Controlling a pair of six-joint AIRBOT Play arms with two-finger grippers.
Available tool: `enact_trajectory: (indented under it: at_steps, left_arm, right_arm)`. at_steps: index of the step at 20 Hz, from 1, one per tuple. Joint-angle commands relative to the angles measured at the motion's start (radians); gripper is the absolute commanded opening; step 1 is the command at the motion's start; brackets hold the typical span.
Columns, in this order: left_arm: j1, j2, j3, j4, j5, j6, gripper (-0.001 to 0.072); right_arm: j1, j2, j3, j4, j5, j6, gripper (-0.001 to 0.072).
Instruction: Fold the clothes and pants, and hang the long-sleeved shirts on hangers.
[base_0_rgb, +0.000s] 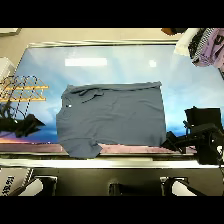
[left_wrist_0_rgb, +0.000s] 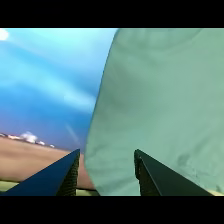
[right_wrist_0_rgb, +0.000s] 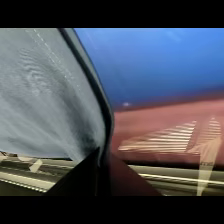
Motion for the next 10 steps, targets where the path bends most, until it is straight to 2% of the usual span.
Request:
enact_trajectory:
  at_steps: [1, 3, 10]
  left_arm:
    - [0.031, 0.039, -0.208, -0.123, 0.054, 0.142, 0.0394]
    - [0.031, 0.038, -0.275, -0.142, 0.089, 0.179, 0.0394]
    - [0.03, 0.032, -0.347, -0.144, 0.148, 0.22, 0.0394]
  right_arm:
    - [0.005, 0.003, 0.001, -0.015, -0.006, 0.006, 0.0025]
    - [0.005, 0.003, 0.001, -0.013, -0.013, 0.005, 0.0025]
    - [0.005, 0.048, 0.001, -0.013, 0.012, 0.005, 0.0025]
